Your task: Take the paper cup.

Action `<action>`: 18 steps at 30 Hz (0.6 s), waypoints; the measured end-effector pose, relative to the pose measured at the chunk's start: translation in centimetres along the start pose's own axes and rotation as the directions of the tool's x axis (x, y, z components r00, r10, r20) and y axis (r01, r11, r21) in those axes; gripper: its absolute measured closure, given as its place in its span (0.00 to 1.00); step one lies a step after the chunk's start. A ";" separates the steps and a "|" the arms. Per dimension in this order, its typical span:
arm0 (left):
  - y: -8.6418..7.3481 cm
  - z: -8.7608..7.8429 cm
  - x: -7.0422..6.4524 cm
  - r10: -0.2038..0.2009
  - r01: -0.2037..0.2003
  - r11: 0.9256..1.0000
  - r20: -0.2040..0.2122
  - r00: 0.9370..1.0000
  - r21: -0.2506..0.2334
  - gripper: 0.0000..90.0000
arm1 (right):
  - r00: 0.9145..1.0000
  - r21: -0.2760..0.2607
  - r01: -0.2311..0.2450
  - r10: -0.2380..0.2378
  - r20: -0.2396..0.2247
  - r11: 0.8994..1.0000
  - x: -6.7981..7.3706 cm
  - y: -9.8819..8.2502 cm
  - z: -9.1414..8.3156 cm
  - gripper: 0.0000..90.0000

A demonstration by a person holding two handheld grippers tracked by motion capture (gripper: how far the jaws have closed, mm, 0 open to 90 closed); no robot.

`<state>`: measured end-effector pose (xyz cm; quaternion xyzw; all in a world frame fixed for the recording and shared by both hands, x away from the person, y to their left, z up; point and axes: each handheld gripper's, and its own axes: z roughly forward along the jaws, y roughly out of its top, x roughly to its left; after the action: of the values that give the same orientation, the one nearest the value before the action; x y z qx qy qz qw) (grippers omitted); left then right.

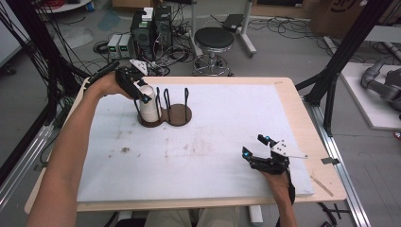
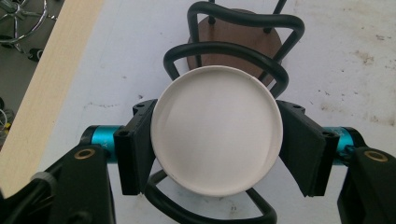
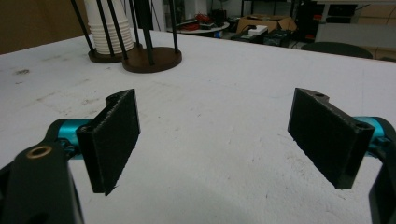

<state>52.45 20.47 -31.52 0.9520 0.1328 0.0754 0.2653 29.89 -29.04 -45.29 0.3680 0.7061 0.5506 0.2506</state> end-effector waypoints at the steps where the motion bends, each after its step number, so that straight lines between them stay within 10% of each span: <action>1: 0.0 0.0 0.0 -0.003 0.003 1.000 -0.002 1.000 0.000 0.37 | 1.000 0.000 0.001 -0.001 0.000 1.000 0.0 0.0 0.0 0.19; 18: -0.1 -1.4 -0.3 -0.038 0.037 0.999 -0.026 0.999 -0.029 0.39 | 1.000 0.001 0.006 -0.006 0.002 1.000 0.0 0.0 0.0 0.19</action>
<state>51.88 21.12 -30.37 0.9443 0.1531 0.0851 0.2785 29.92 -29.01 -45.28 0.3668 0.7072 0.5491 0.2527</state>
